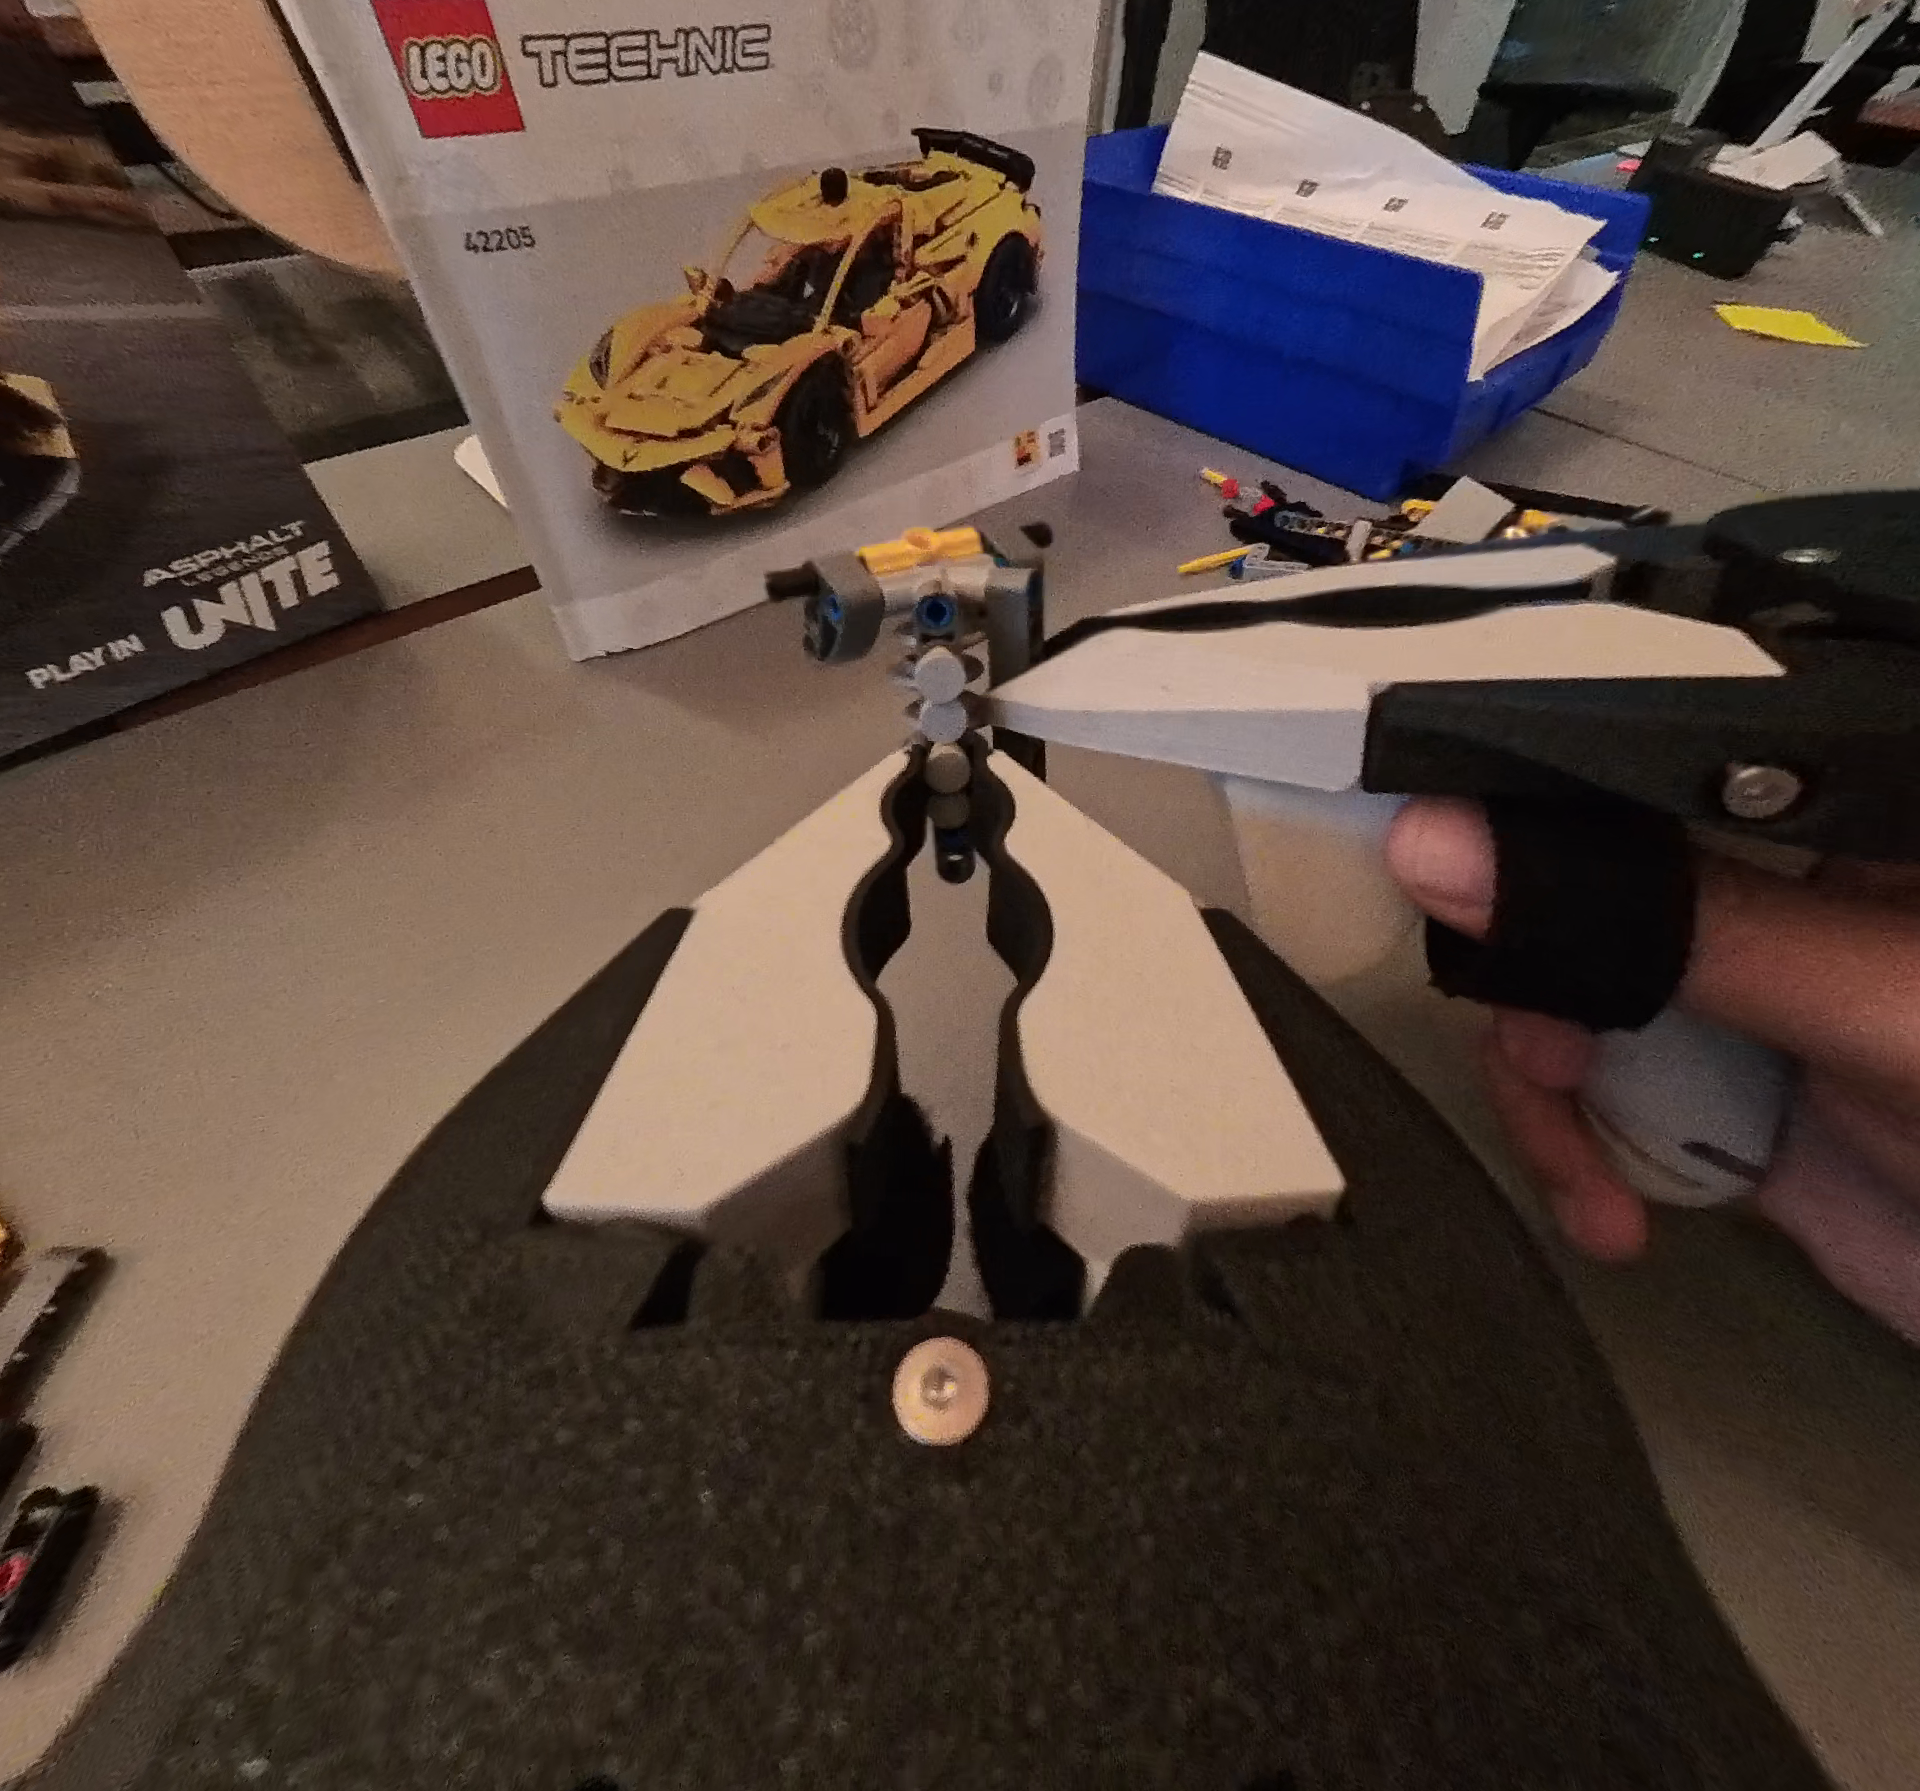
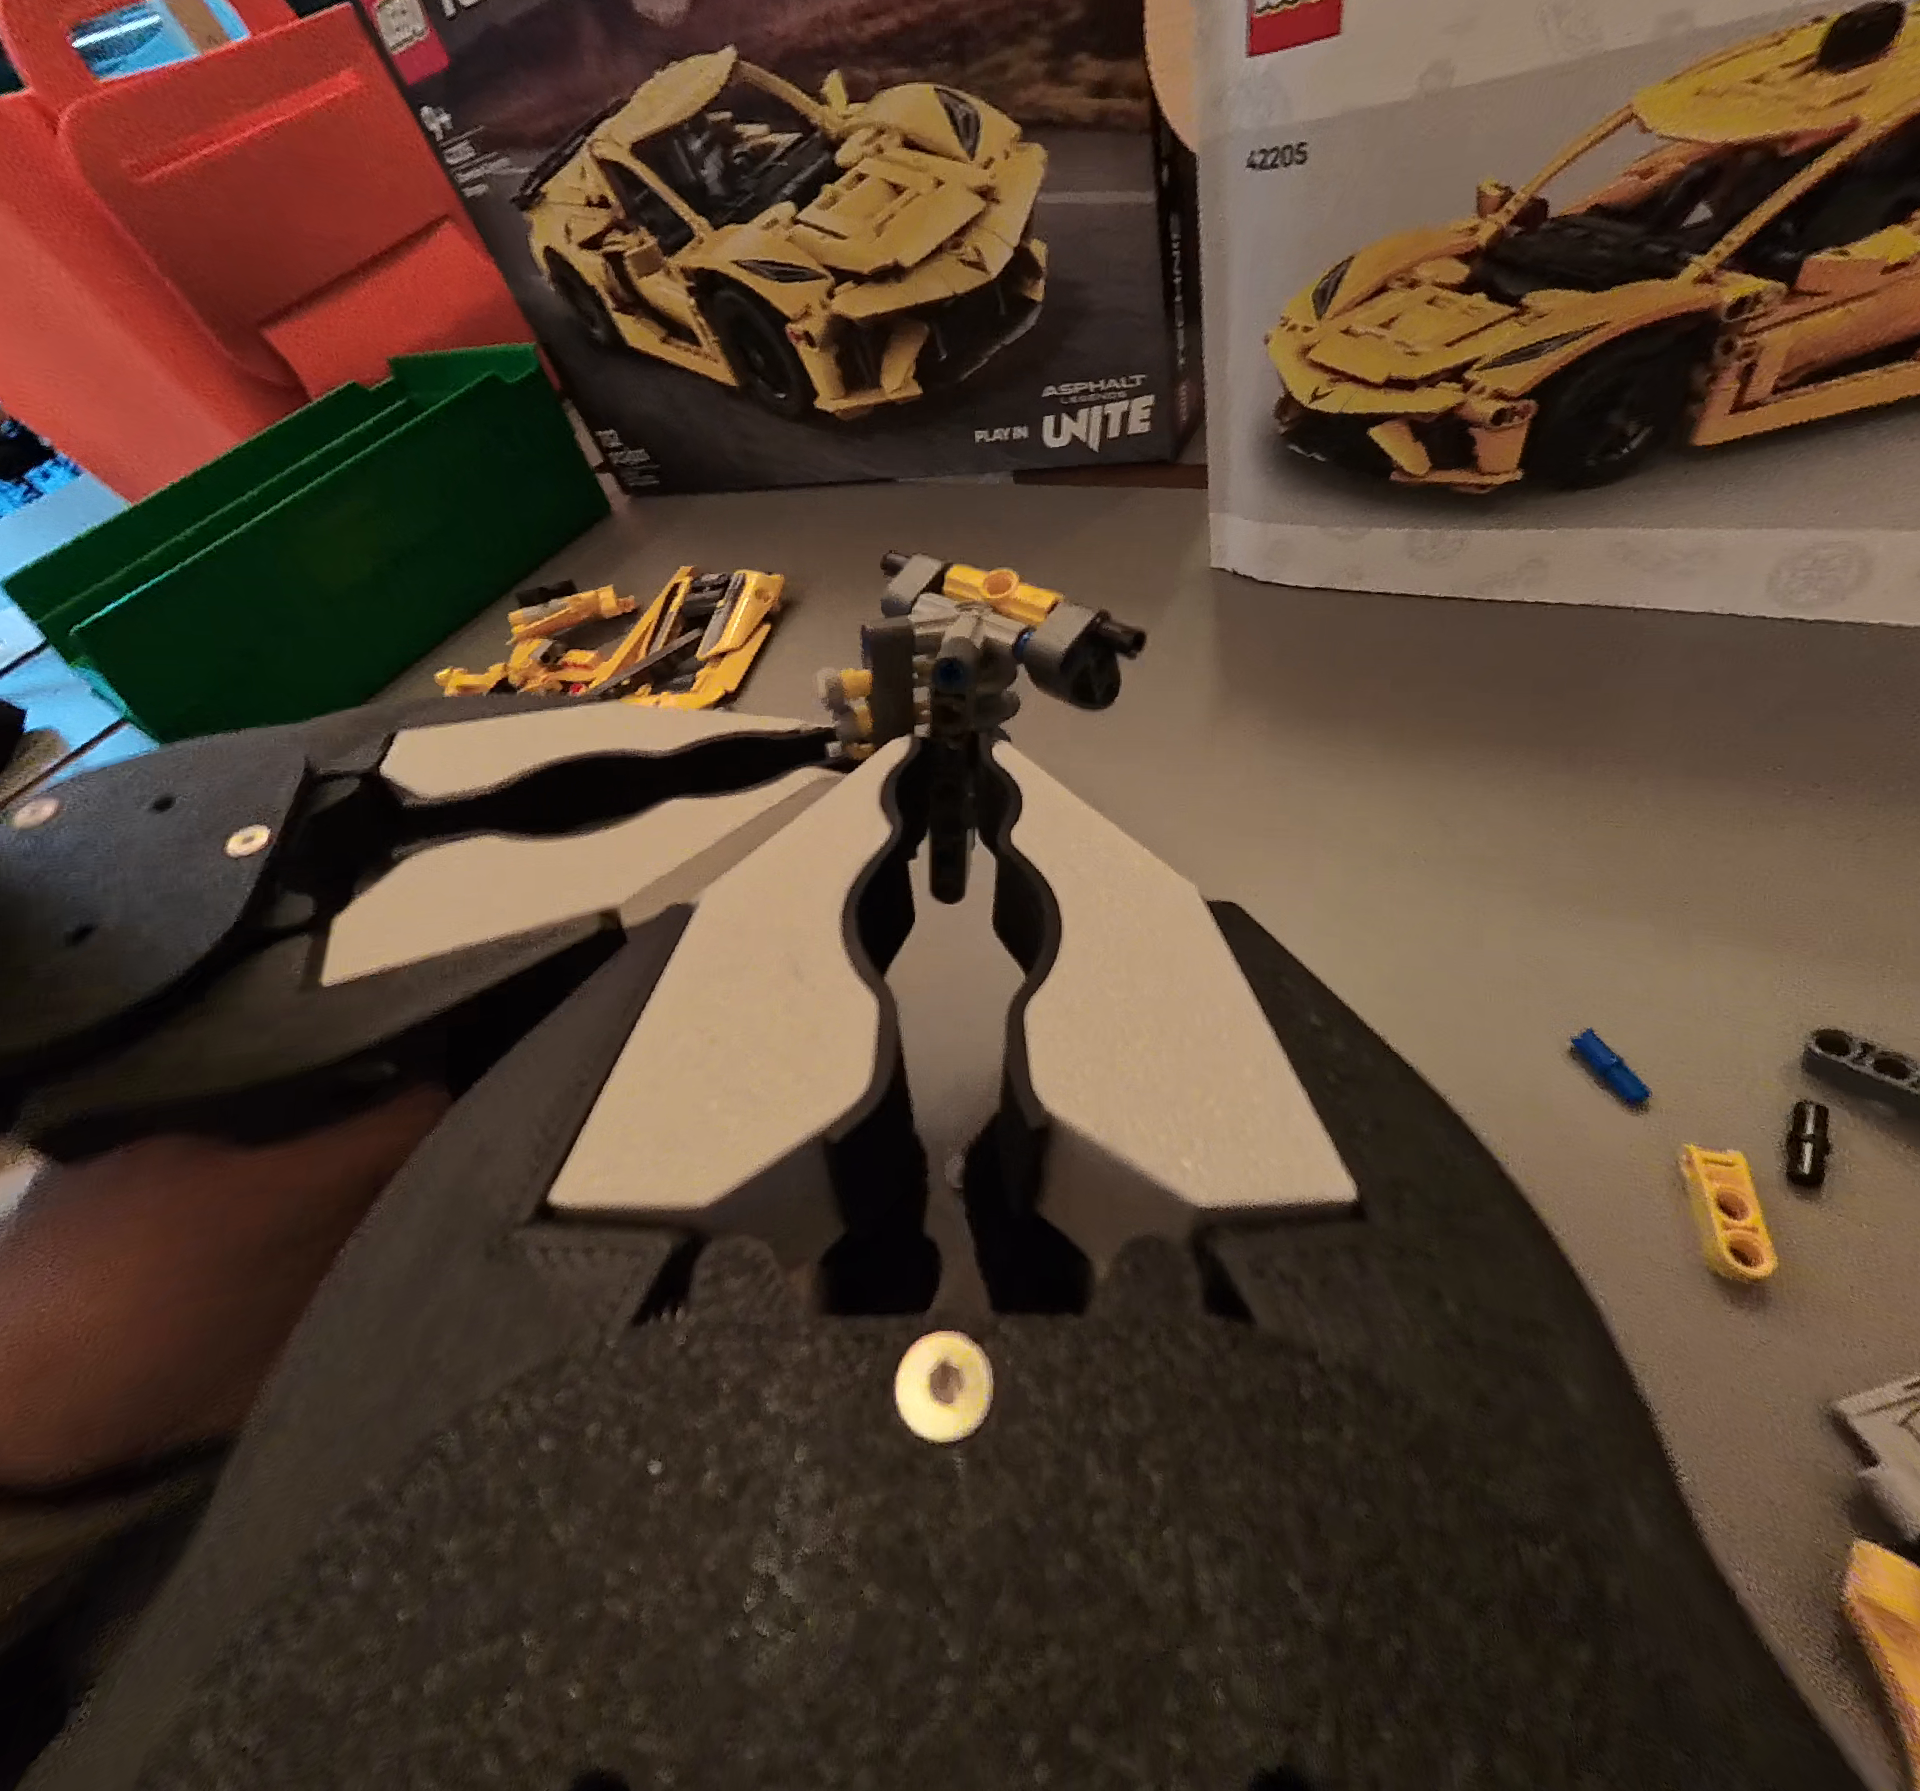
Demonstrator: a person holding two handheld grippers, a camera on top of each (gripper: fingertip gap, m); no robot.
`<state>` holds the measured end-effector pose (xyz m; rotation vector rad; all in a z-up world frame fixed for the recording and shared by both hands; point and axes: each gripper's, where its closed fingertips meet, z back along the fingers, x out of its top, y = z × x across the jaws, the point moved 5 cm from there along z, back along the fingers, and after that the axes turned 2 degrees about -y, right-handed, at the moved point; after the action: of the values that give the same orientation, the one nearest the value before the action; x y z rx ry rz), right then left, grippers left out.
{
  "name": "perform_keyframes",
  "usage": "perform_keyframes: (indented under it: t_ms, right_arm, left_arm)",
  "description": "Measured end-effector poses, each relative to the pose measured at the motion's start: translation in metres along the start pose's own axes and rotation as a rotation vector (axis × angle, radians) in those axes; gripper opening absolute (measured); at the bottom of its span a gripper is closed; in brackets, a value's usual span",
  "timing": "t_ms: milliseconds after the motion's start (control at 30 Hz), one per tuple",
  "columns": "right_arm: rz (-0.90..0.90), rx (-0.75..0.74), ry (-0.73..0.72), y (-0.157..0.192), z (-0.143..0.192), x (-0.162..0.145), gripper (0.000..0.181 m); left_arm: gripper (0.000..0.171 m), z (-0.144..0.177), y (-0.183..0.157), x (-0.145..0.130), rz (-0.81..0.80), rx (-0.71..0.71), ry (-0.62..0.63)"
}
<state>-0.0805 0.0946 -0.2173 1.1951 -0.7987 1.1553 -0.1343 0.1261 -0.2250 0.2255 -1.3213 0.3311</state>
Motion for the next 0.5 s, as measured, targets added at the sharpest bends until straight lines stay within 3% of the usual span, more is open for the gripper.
perform_keyframes:
  t_ms: [233, 500]
  right_arm:
    - [-0.069, -0.191, -0.12, 0.0, -0.008, 0.008, 0.006]
    - [-0.052, -0.249, -0.186, 0.003, -0.006, 0.011, 0.006]
  left_arm:
    - [0.007, -0.015, 0.004, 0.012, -0.006, 0.139, -0.039]
    - [0.008, -0.016, 0.008, 0.019, -0.006, 0.147, -0.072]
